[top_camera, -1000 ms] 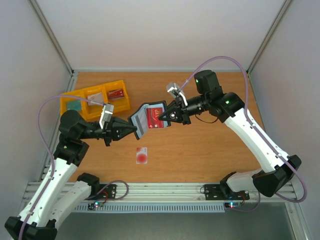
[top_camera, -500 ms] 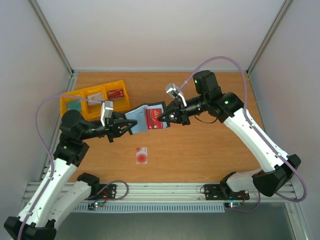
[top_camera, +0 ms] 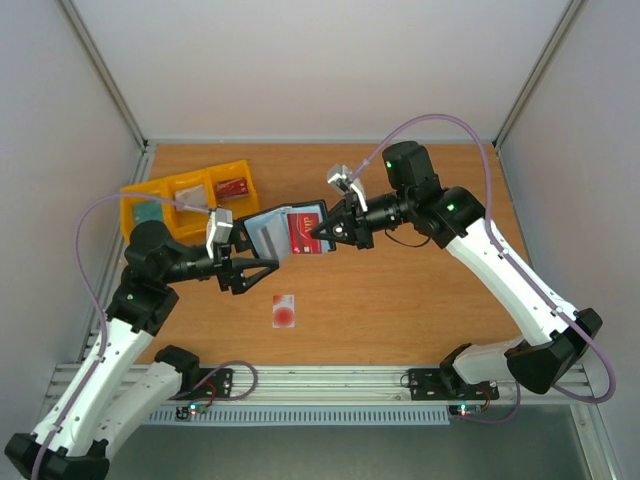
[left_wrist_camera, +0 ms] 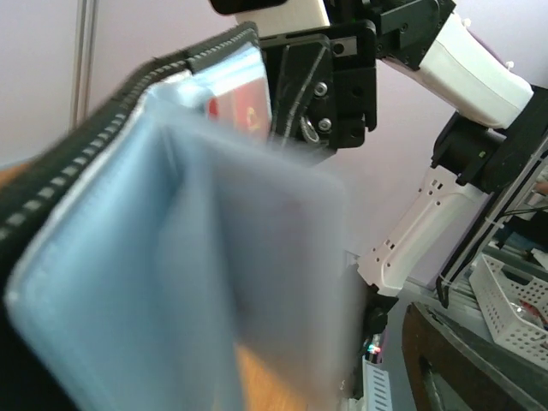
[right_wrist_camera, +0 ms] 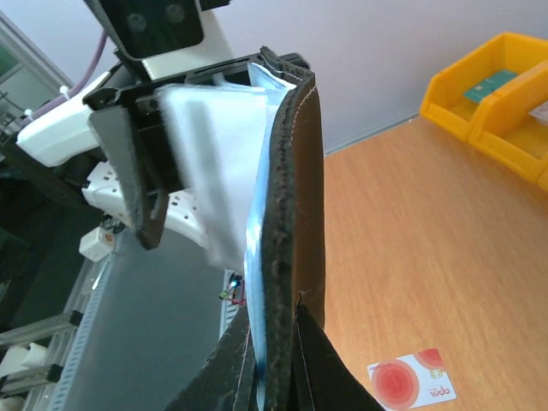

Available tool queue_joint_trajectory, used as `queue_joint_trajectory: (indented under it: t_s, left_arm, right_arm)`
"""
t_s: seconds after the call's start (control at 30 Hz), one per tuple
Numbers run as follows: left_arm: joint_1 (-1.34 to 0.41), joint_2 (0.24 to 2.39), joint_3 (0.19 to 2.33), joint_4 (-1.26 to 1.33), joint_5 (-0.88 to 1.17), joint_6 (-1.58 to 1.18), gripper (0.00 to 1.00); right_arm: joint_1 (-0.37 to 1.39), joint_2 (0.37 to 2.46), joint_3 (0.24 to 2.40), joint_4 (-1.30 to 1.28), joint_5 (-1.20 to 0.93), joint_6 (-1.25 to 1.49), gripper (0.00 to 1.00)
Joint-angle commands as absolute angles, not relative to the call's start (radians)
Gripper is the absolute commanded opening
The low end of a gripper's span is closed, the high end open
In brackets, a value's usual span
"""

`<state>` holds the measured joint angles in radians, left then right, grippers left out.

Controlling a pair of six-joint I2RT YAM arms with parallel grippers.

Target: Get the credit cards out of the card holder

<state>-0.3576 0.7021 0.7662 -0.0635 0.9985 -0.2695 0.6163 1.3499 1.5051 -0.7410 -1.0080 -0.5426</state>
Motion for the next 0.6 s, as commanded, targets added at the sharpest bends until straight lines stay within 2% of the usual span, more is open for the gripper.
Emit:
queue_joint_trajectory:
  t_s: [0.0, 0.03, 0.13, 0.37, 0.57]
  left_arm:
    - [-0.365, 0.682, 0.763, -0.081, 1.013, -0.245, 0.83]
    - [-0.365, 0.682, 0.763, -0.082, 0.994, -0.249, 0.82]
    - [-0.365, 0.691, 0.768, -0.105, 0.905, -0.264, 0.61]
    - [-0.365, 0.682, 0.775, -0.063, 1.011, -0.282, 0.45]
    - [-0.362, 0.671, 0.808, -0.051, 1.096, -0.301, 0.2]
  right_arm:
    - [0.619, 1.347, 1.527, -0.686, -0.969, -0.49, 0.01]
    - [0.619, 1.35, 1.526, -0.683, -0.979, -0.487, 0.01]
    - [0.62, 1.35, 1.521, -0.672, -1.017, -0.486, 0.01]
    - [0.62, 1.336, 1.503, -0.691, -1.017, -0.529, 0.01]
    - [0.618, 1.339, 1.505, -0.726, -1.031, -0.57, 0.01]
